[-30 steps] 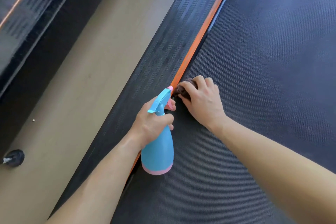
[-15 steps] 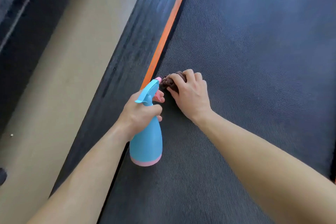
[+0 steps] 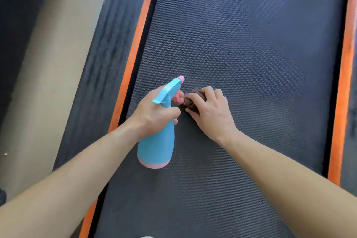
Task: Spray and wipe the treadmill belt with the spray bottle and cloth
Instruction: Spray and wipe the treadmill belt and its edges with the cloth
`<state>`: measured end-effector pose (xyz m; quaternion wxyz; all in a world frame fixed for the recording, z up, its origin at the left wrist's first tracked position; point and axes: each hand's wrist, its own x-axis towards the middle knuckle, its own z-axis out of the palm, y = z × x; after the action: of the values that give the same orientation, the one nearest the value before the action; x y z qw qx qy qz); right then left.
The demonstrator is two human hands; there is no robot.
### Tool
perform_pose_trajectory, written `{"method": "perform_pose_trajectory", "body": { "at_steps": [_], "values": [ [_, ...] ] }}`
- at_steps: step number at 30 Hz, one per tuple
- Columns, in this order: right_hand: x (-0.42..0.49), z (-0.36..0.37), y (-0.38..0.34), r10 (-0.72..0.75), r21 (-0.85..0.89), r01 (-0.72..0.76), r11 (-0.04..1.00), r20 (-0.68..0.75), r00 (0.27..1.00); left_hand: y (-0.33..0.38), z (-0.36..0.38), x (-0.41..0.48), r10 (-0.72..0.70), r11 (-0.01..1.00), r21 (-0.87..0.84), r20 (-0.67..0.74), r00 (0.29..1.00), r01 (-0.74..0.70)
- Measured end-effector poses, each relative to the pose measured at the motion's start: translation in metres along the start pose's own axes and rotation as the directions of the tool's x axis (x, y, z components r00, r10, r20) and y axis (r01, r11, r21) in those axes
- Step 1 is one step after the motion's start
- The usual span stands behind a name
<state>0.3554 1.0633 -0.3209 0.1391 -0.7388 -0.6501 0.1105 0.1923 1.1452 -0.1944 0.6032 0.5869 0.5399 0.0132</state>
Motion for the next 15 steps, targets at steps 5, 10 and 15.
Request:
{"method": "perform_pose_trajectory", "body": {
  "at_steps": [5, 10, 15],
  "values": [
    [-0.007, -0.004, 0.027, -0.191, 0.01, 0.192, 0.981, -0.055, 0.98, 0.004, 0.012, 0.017, 0.046, 0.997, 0.062, 0.005, 0.999, -0.046],
    [-0.011, -0.016, 0.059, -0.242, 0.01, 0.242, 0.97, -0.035, 0.97, 0.006, 0.032, 0.032, 0.121, 0.987, 0.103, 0.061, 0.991, -0.126],
    [-0.044, -0.028, 0.076, -0.149, 0.01, 0.149, 0.989, -0.014, 0.989, 0.012, 0.056, 0.027, 0.082, 0.977, 0.182, 0.157, 0.984, -0.11]
  ]
}}
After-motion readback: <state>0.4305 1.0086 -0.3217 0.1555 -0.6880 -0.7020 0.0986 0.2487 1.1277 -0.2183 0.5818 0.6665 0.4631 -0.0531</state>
